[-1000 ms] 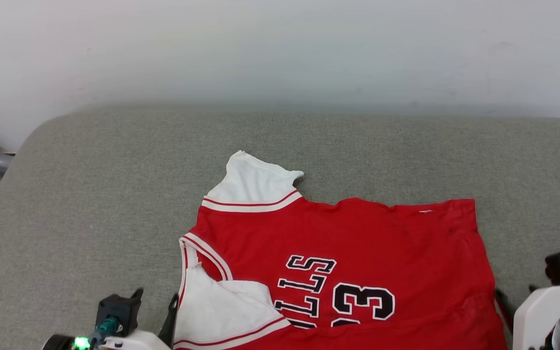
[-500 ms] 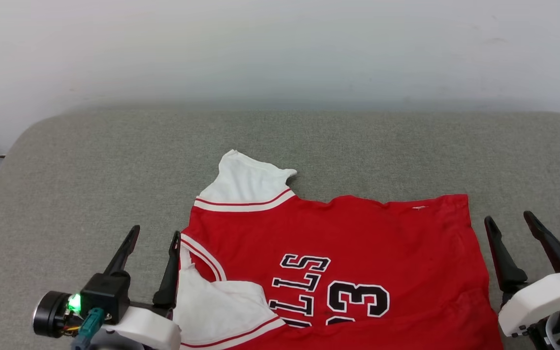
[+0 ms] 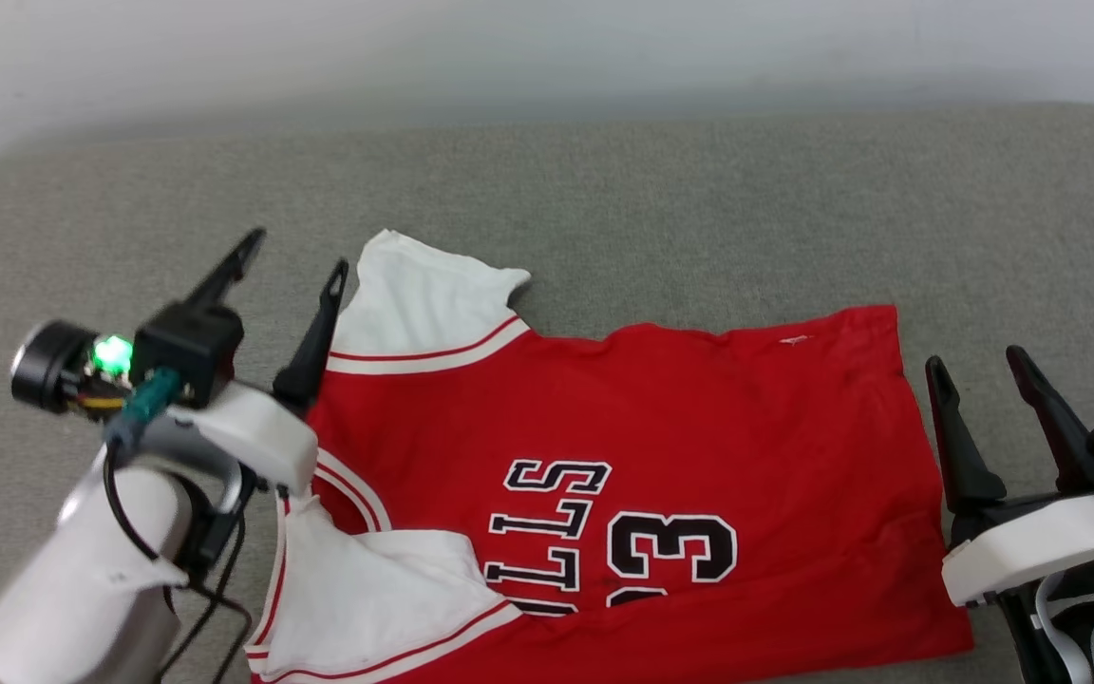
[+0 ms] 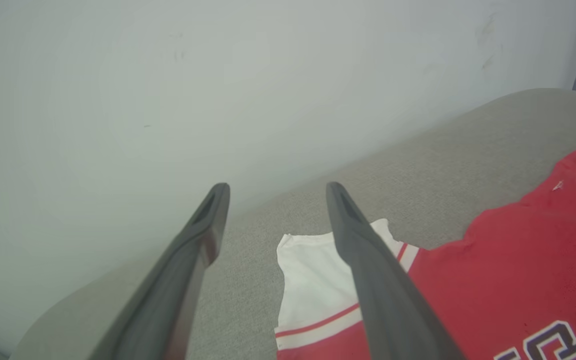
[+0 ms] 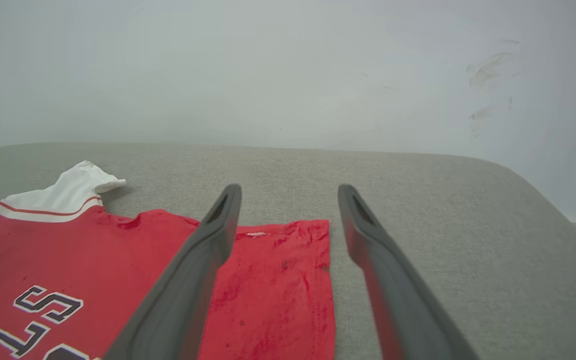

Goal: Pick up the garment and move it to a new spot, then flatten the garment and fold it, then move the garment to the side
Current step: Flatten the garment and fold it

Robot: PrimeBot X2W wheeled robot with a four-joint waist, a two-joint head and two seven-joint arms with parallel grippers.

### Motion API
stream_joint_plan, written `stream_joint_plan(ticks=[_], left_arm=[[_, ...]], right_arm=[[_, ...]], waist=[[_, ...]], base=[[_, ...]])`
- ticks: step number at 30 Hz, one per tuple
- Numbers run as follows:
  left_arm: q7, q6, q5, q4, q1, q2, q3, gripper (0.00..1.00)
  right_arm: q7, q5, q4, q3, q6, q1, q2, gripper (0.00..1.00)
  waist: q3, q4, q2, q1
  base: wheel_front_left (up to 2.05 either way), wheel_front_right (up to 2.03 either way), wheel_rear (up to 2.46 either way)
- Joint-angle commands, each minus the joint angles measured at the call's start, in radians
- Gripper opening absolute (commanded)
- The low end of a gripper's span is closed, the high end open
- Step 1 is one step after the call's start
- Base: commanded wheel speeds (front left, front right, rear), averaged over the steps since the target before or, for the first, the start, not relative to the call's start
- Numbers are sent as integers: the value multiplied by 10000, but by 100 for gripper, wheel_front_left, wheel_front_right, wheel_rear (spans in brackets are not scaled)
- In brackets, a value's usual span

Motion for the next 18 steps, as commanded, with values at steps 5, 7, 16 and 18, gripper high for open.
stream_joint_plan(ticks=[5,7,16,18], left_arm=[[1753,-1053,-121,566,-2136,506,-153,100],[2826,-1506,-498,967,-2822,585,-228,100],[6300,-2200,-1423,2266,-5194,1070,-1021,100],[6845,-2232,-1537,2501,-5519,1207,-1337,100]], right_arm=[[-220,-29,-289,-77,-10,-475,175,100],[-251,17,-339,-74,-10,-582,236,100],[-586,143,-373,139,-12,-1179,469,100],[-633,145,-345,177,-10,-1282,505,100]], waist=[[1333,-643,0,-1],[1681,-769,0,-1],[2880,-1201,0,-1],[3078,-1263,0,-1]], base=[[0,0,0],[0,0,0],[0,0,0],[0,0,0]])
